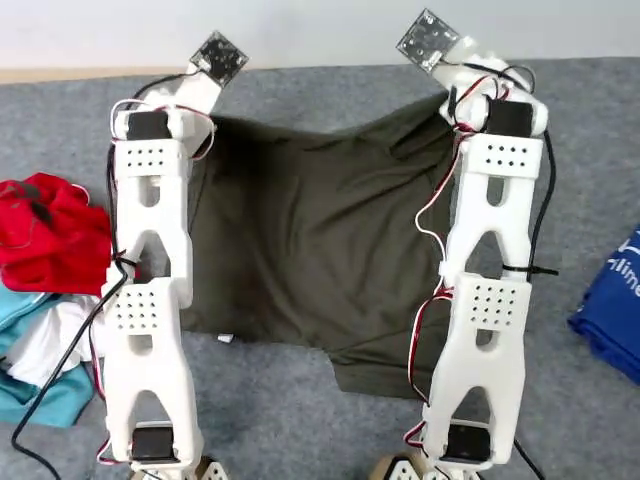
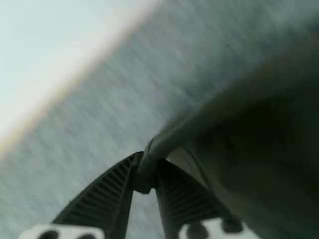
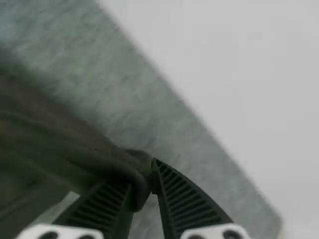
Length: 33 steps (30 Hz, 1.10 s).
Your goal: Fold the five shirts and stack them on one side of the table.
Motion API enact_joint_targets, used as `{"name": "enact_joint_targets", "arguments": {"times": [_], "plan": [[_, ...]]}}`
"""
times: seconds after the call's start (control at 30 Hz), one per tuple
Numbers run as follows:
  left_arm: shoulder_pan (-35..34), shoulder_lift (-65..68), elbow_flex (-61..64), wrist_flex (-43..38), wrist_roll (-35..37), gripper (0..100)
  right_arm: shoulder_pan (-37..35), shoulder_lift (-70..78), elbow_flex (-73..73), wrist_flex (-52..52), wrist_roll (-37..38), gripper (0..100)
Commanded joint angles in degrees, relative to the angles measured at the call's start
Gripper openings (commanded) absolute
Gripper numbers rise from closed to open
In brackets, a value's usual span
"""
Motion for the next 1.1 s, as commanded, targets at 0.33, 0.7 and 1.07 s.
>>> {"name": "enact_joint_targets", "arguments": {"times": [0.33, 0.7, 1.07], "plan": [[-0.18, -0.88, -1.36, 23.91, -1.32, 0, 0.66, -1.19, -8.09, 27.74, -1.49, 1.1], [-2.46, -10.02, 16.66, 24.0, -1.49, 0, 0.4, -20.44, 20.22, 27.74, -4.48, 1.1], [-2.81, -28.13, 41.27, 23.82, -5.45, 0, -2.07, -47.34, 57.23, 27.65, -9.76, 1.1]]}}
